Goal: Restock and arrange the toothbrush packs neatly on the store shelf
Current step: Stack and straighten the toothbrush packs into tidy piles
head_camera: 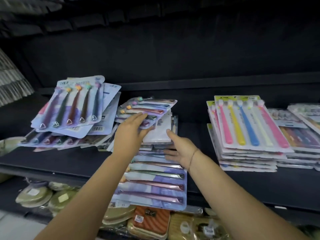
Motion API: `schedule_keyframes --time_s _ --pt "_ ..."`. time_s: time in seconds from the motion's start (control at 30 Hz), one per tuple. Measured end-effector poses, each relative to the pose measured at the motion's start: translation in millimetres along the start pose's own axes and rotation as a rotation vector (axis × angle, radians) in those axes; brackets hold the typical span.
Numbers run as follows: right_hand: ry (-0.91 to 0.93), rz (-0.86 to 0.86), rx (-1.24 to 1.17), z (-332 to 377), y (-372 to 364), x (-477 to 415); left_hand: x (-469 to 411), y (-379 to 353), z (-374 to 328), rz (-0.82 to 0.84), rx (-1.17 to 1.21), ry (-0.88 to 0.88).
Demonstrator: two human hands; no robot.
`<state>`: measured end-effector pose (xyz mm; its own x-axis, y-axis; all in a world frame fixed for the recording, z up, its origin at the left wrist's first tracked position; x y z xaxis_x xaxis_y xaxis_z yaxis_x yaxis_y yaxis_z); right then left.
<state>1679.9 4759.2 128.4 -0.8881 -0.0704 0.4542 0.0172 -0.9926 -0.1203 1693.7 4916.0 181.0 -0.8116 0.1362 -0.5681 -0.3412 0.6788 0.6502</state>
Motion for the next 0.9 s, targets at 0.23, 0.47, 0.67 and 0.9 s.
schedule_keyframes --time_s 0.23,0.47,0.67,0.9 --pt "-0.003 -0.018 -0.184 11.1 -33.0 -20.2 -19.1 13.8 35.2 -0.061 0.065 0.112" --pt "-0.022 -0.104 -0.074 26.7 -42.9 -31.7 -21.1 10.2 38.8 -0.030 -0.001 0.086" --pt "0.075 -0.142 0.047 40.7 -35.4 -37.6 -23.3 7.1 38.4 0.066 0.020 0.108" --pt "0.181 -0.213 0.010 6.5 6.8 -8.3 -20.3 3.5 47.6 0.146 0.062 0.122"
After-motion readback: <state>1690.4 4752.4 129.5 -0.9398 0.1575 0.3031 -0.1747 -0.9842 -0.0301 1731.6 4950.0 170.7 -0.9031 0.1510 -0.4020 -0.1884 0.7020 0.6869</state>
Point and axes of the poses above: each hand's wrist, its own x-axis away from the middle knuckle, its own y-axis out of the back of the hand, z = x × y, the point moved 3 cm from there along -x, towards the middle knuckle, and after that the axes turned 11 degrees about x, right-handed, at the moved point
